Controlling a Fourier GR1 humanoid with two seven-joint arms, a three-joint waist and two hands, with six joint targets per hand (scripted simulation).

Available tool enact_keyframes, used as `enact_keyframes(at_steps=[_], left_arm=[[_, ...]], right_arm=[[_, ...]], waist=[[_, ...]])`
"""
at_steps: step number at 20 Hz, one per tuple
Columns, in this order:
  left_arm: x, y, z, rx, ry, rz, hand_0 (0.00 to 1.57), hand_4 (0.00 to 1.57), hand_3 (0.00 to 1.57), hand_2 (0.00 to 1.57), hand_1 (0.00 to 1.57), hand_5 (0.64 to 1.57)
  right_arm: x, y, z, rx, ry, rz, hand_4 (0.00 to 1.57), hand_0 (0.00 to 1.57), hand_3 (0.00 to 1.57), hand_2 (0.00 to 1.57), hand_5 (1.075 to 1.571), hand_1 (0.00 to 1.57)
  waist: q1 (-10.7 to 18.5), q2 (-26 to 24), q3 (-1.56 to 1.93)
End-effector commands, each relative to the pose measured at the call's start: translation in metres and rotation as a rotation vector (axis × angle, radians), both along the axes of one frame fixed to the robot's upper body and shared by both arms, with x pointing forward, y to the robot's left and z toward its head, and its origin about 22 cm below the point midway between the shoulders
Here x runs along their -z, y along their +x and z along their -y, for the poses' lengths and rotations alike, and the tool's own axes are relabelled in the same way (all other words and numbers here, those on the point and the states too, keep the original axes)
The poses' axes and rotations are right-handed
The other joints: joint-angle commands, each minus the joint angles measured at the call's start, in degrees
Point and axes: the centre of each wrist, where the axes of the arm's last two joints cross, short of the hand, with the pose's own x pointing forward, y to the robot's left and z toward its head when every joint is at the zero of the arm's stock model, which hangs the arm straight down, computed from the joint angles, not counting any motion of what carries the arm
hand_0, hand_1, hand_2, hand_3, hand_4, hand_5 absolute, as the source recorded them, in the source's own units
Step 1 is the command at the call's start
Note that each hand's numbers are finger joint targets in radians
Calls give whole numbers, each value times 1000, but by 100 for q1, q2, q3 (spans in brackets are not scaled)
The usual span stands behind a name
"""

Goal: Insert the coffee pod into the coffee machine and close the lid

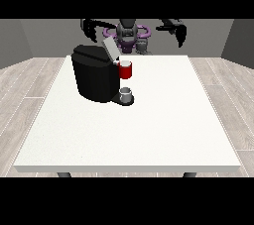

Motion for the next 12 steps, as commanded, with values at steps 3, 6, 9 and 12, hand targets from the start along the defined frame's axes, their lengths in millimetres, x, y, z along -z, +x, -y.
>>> enact_keyframes(at_steps=[3, 6, 9, 12], left_arm=[[-16, -20, 8, 12, 18, -3, 0, 0, 0, 0, 0, 1571], [-21, -20, -14, -45, 20, 22, 0, 0, 0, 0, 0, 1571], [-28, -20, -27, -77, 45, 35, 0, 0, 0, 0, 0, 1571], [-27, -25, -29, -61, 44, 68, 0, 0, 0, 0, 0, 1571]], right_arm=[[13, 11, 20, 19, 8, -29, 0, 0, 0, 0, 1571, 0], [-7, 26, -5, -43, 1, 26, 0, 0, 0, 0, 1571, 0], [8, 21, -20, -75, -17, 10, 0, 0, 0, 0, 1571, 0], [-11, 35, -10, -76, -64, 40, 0, 0, 0, 0, 1571, 0]], waist=[[136, 161, 0], [-203, 409, -2], [-286, 514, -2], [-249, 638, -2]])
